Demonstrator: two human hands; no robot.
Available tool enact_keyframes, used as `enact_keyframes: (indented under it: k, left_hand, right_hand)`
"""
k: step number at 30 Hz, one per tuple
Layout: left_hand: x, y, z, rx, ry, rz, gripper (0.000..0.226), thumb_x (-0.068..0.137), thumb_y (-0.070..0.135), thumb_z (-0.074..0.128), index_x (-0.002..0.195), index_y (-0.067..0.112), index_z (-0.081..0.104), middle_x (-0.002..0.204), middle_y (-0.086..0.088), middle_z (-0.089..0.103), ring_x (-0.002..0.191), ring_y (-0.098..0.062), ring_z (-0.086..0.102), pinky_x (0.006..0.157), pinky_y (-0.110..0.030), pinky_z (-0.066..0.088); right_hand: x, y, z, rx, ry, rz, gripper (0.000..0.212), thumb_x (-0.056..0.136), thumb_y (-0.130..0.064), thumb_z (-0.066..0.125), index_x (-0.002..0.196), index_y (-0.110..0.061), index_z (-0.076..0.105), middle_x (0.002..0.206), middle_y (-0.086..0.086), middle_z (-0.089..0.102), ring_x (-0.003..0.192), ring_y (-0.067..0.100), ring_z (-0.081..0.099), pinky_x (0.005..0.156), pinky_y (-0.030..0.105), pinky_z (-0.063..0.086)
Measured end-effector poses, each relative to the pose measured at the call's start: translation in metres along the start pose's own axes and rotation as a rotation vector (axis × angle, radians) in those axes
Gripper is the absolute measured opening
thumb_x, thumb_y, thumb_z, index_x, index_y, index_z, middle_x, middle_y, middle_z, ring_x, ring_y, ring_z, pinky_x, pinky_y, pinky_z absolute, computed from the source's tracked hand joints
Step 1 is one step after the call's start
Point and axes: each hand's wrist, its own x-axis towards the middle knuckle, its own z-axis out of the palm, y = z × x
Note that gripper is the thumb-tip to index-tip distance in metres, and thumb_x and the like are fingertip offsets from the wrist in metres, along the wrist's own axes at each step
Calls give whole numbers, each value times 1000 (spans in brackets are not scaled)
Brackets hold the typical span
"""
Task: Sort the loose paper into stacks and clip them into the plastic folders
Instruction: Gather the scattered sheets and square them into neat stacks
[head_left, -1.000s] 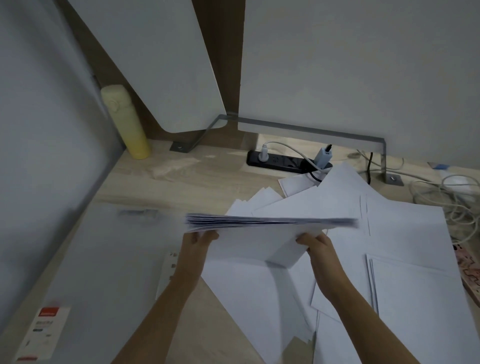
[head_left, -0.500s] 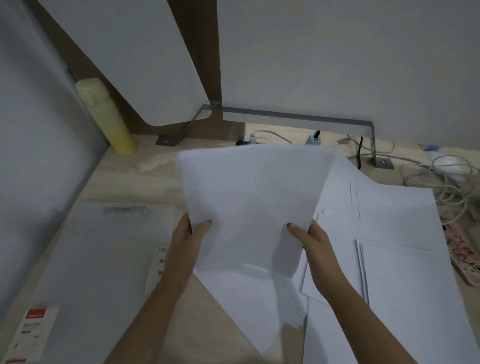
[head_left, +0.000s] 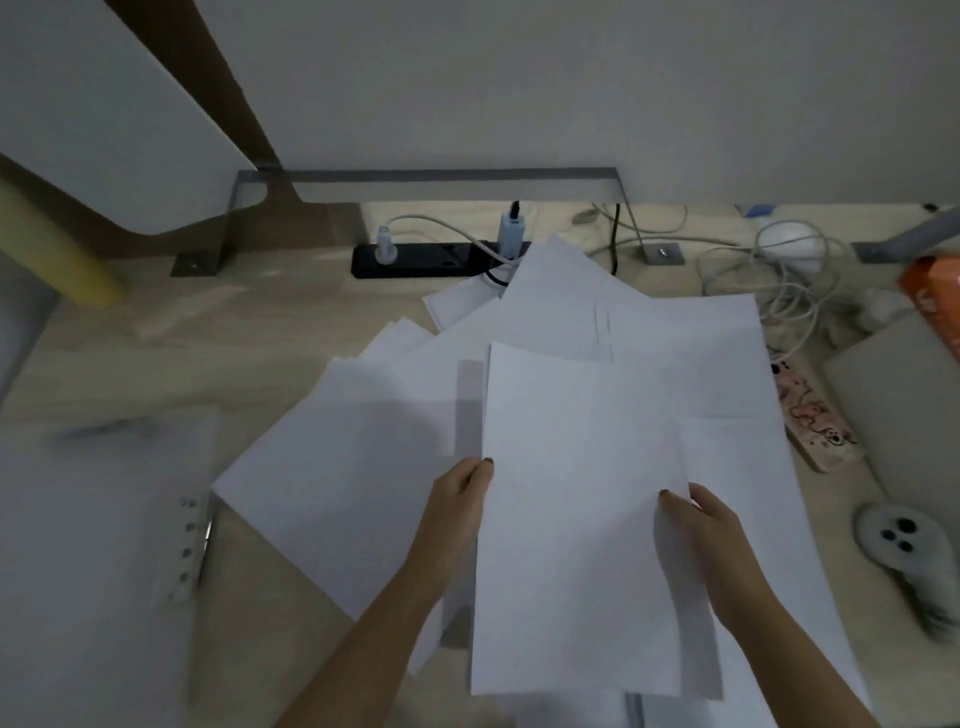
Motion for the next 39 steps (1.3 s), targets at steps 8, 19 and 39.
enact_keyframes:
  k: [8,19,39]
  left_hand:
    - [2,-11,113,76,-150,-101,30,95,21,45,66,15,37,67,-8,32,66,-17,34,67,-26,26]
    - [-2,-33,169,286,-1,-65,41,96,11,43,137,9,39,137,1,32,114,-9,47,88,-4,37]
    - [-11,-68,-74,248,943,-421,68,77,21,60,138,3,34,140,-27,38,136,-37,26,109,-50,28]
  right_hand:
    - [37,55,-95,-67,187,76,34,92,-22,49,84,10,43,78,13,42,71,24,40,67,33,31]
    - [63,74,-118,-394,359,-16,24,90,-12,50,110,0,58,109,26,55,100,40,51,87,44,41]
    - [33,-18,85,-652,-361,-557,47,88,-16,58,134,-17,44,137,8,36,126,22,40,94,15,27]
